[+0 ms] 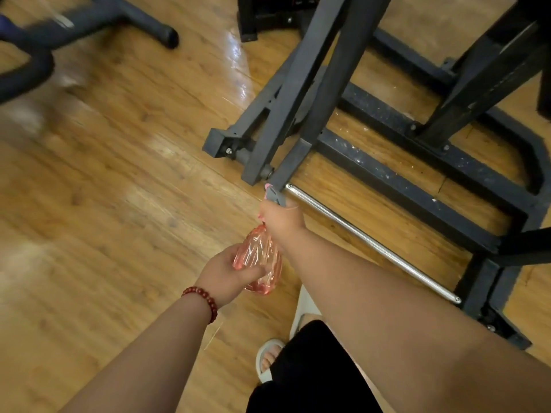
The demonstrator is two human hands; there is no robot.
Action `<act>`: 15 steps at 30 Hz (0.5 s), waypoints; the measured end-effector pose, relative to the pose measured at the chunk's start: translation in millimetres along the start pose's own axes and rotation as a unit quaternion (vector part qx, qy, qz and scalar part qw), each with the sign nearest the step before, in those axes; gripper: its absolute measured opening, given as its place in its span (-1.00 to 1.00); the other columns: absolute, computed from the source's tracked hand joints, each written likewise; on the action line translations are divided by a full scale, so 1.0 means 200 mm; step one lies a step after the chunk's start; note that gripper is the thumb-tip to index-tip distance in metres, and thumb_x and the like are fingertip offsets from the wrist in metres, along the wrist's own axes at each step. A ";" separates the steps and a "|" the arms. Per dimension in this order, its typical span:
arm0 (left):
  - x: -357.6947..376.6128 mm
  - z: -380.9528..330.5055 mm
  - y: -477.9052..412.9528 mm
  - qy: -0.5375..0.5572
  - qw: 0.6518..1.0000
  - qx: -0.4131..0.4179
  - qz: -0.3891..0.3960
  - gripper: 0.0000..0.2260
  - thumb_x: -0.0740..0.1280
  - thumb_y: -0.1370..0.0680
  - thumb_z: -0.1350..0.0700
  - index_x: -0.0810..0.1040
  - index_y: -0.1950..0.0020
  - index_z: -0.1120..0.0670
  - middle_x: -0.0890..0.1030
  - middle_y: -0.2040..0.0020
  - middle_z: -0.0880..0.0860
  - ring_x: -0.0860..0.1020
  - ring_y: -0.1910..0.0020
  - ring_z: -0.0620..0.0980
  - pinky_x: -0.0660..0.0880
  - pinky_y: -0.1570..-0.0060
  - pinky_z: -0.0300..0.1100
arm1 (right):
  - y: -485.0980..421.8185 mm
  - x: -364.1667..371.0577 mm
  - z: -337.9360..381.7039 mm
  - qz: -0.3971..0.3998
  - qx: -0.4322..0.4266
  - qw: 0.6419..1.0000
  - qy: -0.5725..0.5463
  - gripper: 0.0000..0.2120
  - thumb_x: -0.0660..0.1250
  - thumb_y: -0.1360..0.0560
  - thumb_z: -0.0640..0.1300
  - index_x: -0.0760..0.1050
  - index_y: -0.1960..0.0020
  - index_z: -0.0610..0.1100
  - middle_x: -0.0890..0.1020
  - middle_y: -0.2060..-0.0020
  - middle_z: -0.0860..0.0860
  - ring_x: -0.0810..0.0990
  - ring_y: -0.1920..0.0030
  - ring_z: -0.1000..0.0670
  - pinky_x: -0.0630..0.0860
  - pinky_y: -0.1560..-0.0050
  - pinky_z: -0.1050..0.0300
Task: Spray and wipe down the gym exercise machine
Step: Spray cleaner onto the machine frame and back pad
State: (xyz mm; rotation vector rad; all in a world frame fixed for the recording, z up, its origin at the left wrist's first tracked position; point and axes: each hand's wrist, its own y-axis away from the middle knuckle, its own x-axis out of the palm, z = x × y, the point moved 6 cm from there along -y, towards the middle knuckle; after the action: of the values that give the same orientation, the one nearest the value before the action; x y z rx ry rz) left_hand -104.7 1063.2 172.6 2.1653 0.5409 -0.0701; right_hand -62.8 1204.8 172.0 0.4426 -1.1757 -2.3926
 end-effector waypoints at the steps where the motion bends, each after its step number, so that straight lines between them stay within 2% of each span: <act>1: -0.03 -0.01 0.00 -0.001 1.000 -0.001 -0.004 -0.65 0.55 -0.33 -0.09 0.55 -0.05 -0.14 0.68 0.09 -0.14 0.65 0.12 -0.18 0.56 0.07 -0.22 | -0.01 0.03 0.02 0.009 -0.001 1.000 0.010 -0.60 0.27 -0.46 -0.25 0.56 -0.18 0.14 0.51 0.31 0.09 0.38 0.42 0.09 0.34 0.37 0.24; 4: -0.10 -0.04 -0.03 0.009 1.000 0.001 -0.015 -0.71 0.55 -0.39 -0.03 0.56 -0.04 -0.12 0.69 0.10 -0.10 0.66 0.15 -0.14 0.56 0.08 -0.19 | -0.03 0.09 0.07 0.017 0.008 0.999 0.032 -0.78 0.29 -0.47 -0.22 0.54 -0.03 0.06 0.51 0.26 0.04 0.40 0.37 0.07 0.34 0.33 0.21; 7: -0.15 -0.08 -0.05 0.040 0.999 0.001 -0.024 -0.75 0.54 -0.41 0.03 0.56 -0.01 -0.12 0.69 0.11 -0.08 0.66 0.19 -0.17 0.57 0.10 -0.20 | -0.07 0.17 0.14 0.022 0.012 0.998 0.052 -0.66 0.27 -0.45 -0.24 0.54 -0.10 0.14 0.49 0.29 0.06 0.37 0.41 0.06 0.32 0.36 0.22; 12: -0.23 -0.12 -0.12 0.079 0.996 -0.025 -0.039 -0.43 0.55 -0.18 -0.21 0.59 -0.13 -0.06 0.71 0.07 -0.07 0.69 0.11 -0.04 0.60 -0.02 -0.02 | -0.13 0.25 0.26 0.034 0.029 0.994 0.097 -0.66 0.27 -0.47 -0.22 0.53 -0.20 0.04 0.53 0.26 0.02 0.39 0.45 0.06 0.34 0.41 0.22; 15: -0.29 -0.17 -0.15 0.067 0.996 -0.032 -0.048 -0.50 0.58 -0.29 -0.11 0.58 -0.17 -0.03 0.70 0.06 -0.07 0.68 0.12 -0.07 0.60 -0.03 -0.06 | -0.14 0.30 0.34 0.046 0.030 0.993 0.106 -0.71 0.28 -0.47 -0.23 0.53 -0.14 0.03 0.47 0.34 0.05 0.39 0.41 0.07 0.34 0.38 0.22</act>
State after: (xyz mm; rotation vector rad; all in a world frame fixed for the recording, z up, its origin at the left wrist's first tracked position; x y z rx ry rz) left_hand -173.5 1084.9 184.9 2.0905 0.7151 0.0394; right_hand -151.8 1234.3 182.9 0.6306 -1.1482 -2.1761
